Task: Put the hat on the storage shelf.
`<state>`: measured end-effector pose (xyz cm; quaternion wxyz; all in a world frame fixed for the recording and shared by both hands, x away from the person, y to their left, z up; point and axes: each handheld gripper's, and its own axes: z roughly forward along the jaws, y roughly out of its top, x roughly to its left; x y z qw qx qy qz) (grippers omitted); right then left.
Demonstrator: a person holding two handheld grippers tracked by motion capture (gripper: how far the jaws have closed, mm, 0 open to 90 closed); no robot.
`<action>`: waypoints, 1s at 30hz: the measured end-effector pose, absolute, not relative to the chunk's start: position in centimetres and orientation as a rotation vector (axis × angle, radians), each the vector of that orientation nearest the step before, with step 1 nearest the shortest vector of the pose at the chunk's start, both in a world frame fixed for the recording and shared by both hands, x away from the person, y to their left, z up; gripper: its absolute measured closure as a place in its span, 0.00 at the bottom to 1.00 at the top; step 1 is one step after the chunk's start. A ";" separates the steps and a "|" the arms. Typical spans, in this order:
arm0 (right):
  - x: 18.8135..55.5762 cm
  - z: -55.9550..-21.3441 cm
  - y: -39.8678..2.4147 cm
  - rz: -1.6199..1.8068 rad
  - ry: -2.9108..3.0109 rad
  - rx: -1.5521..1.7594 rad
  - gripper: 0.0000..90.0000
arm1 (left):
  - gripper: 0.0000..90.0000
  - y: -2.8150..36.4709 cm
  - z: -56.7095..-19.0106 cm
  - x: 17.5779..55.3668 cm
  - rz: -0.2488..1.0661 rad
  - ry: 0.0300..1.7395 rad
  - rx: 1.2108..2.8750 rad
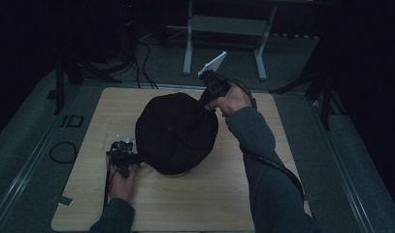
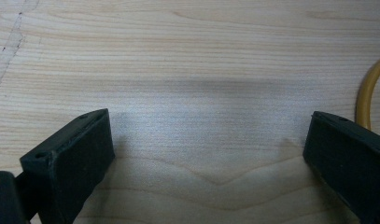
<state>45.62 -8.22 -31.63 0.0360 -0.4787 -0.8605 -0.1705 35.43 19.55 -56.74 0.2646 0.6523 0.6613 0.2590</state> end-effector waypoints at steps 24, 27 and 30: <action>45.9 -31.2 -8.8 -0.703 -2.629 -1.482 0.69 | 0.01 19.6 -56.7 35.4 0.697 1.788 1.764; 45.9 -31.4 -9.0 -0.696 -2.628 -1.482 0.69 | 0.01 19.6 -56.7 35.4 0.697 1.788 1.764; 46.0 -31.9 -9.4 -0.669 -2.630 -1.477 0.69 | 0.01 19.6 -56.7 35.4 0.697 1.788 1.766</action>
